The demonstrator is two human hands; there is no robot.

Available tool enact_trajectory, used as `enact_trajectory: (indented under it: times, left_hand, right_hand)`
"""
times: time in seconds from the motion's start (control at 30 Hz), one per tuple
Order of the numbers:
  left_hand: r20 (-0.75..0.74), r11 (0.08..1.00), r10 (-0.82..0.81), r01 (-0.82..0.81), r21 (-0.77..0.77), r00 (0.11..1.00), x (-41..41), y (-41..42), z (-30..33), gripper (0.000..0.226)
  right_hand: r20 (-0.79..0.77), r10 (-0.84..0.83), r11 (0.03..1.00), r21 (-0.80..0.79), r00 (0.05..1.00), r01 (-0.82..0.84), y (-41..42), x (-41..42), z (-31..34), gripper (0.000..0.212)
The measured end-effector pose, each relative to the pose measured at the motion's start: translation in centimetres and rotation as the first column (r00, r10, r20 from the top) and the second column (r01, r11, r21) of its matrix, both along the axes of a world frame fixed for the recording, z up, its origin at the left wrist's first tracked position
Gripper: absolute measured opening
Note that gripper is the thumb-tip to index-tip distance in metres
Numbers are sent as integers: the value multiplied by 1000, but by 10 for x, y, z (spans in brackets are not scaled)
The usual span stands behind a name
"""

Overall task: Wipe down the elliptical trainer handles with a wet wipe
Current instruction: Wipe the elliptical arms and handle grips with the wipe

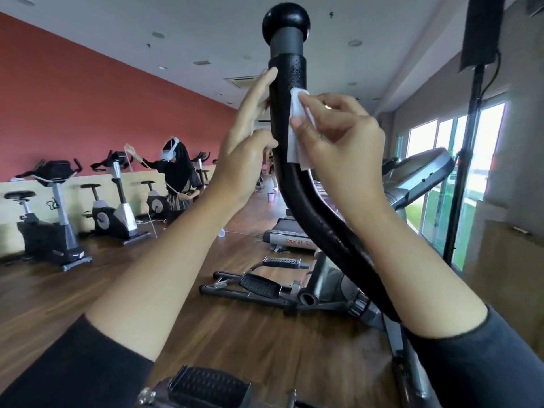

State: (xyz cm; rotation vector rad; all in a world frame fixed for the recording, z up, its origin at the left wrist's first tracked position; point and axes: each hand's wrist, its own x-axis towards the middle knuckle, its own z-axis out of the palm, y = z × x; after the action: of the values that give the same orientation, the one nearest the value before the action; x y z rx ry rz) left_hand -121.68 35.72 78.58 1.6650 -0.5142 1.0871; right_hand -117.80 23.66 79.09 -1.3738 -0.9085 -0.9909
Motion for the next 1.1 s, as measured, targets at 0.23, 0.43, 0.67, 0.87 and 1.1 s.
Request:
enact_trajectory:
  times: [0.23,0.43,0.67,0.87,1.1]
  left_hand:
    - [27,993,-107,105,52,994,8,14,9,68]
    - [24,978,-194,191,87,981,12,25,16,73]
    - [-6,939,-309,306,155,951,17,33,12,78]
    - [-63,909,-402,406,92,914,16,37,5,78]
    - [-90,883,-453,461,93,887,17,42,-10,78]
  right_hand:
    - [37,-55,998,22,998,54,2,-14,-33,22]
    - [83,-208,976,81,975,201,20,-11,26,20]
    - [74,-352,936,9,933,352,14,-26,-15,21]
    - [176,-492,870,60,853,489,29,-25,31,17]
    - [160,-523,842,-57,837,537,12,-39,-26,19]
